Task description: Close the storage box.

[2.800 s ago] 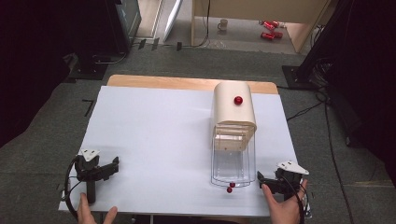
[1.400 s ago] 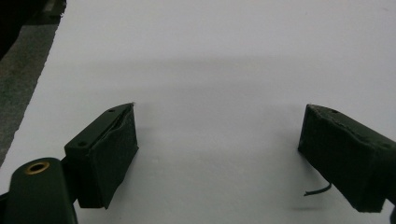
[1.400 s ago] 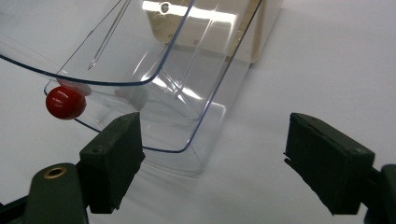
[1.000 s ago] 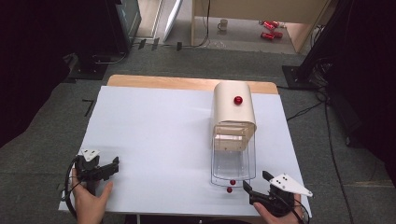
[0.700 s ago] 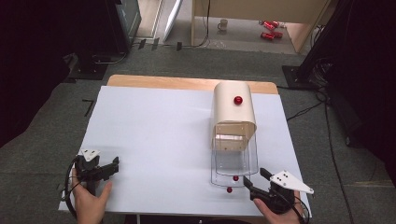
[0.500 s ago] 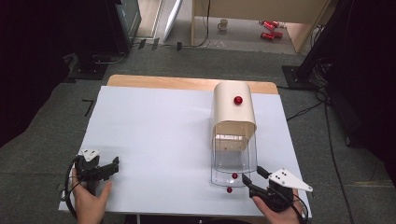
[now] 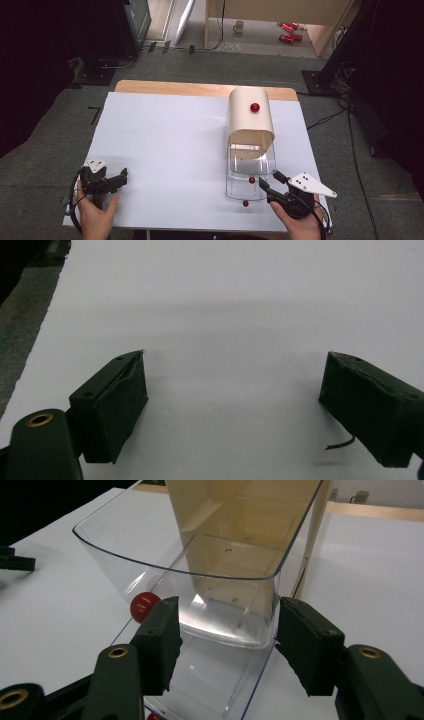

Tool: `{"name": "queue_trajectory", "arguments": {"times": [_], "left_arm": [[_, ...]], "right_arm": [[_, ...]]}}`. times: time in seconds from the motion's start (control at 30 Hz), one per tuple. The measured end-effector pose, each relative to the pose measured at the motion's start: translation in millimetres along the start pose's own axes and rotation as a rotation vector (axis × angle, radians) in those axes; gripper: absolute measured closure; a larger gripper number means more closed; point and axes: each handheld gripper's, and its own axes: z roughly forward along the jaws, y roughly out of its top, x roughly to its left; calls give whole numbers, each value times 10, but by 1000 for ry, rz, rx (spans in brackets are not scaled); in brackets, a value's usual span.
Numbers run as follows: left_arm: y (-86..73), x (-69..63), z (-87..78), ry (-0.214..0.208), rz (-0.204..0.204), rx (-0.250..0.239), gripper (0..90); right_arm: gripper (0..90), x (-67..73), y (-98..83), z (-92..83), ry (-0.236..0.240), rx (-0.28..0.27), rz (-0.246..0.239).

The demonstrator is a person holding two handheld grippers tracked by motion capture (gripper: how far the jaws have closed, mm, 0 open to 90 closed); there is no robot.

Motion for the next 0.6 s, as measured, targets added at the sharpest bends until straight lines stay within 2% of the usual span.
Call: {"name": "queue_trajectory", "arguments": {"times": [0.2, 0.6], "left_arm": [[0, 0, 0, 0, 0, 0, 117], [0, 0, 0, 0, 1, 0, 117]], "right_arm": [[459, -25, 123, 61, -14, -1, 1], [469, -84, 222, 167, -35, -1, 14]]}}
